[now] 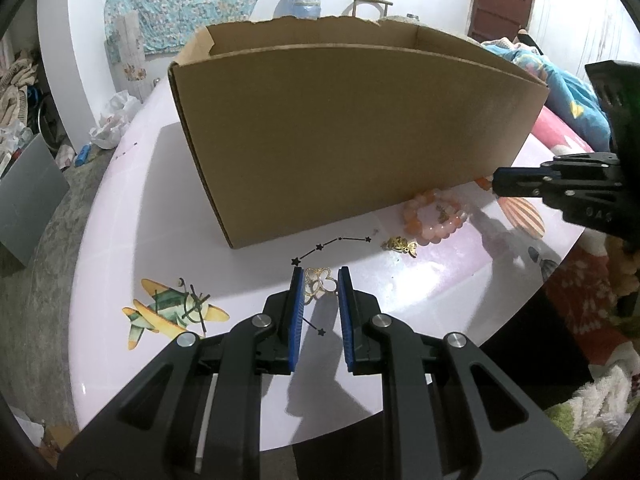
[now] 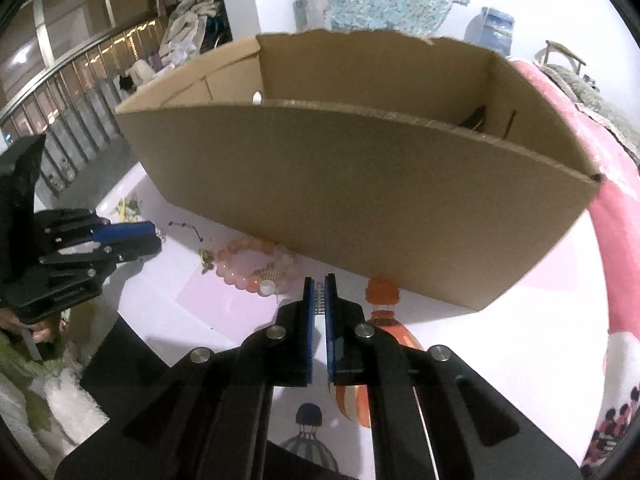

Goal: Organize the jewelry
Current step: 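Carry both pieces into the box and open both grippers to release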

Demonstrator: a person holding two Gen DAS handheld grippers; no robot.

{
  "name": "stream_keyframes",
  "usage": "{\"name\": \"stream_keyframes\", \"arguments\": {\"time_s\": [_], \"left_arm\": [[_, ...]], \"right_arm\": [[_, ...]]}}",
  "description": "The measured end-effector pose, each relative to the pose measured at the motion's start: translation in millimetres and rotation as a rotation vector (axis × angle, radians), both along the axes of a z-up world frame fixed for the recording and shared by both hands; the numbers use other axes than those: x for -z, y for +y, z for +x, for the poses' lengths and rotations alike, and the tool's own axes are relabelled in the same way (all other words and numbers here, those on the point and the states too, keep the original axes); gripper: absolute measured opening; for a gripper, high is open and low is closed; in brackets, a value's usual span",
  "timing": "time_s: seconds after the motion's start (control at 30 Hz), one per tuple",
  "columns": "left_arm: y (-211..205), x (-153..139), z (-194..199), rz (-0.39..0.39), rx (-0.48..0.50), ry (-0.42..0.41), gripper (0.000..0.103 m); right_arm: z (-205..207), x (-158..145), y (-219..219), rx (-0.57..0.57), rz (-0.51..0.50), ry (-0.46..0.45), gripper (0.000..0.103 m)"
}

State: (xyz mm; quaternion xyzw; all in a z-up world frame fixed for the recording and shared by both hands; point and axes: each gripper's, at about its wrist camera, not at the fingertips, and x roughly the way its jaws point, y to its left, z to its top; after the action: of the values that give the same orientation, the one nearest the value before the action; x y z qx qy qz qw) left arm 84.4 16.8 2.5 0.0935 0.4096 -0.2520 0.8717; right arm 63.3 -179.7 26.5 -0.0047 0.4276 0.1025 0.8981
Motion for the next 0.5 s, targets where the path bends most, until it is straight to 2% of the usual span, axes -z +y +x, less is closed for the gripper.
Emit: {"name": "stream_keyframes", "arguments": {"time_s": [0.27,0.5], "left_arm": [[8.0,-34.8,-19.7,-0.040,0.007,-0.079,0.015],[10.3,-100.9,-40.4,-0.127,0.045,-0.213,0.016]], "right_arm": [[-23.1,-47.4,-4.0,0.009,0.002,-0.118,0.005],[-38.7,-104.3,1.3,-0.036,0.018,-0.278,0.005]]}}
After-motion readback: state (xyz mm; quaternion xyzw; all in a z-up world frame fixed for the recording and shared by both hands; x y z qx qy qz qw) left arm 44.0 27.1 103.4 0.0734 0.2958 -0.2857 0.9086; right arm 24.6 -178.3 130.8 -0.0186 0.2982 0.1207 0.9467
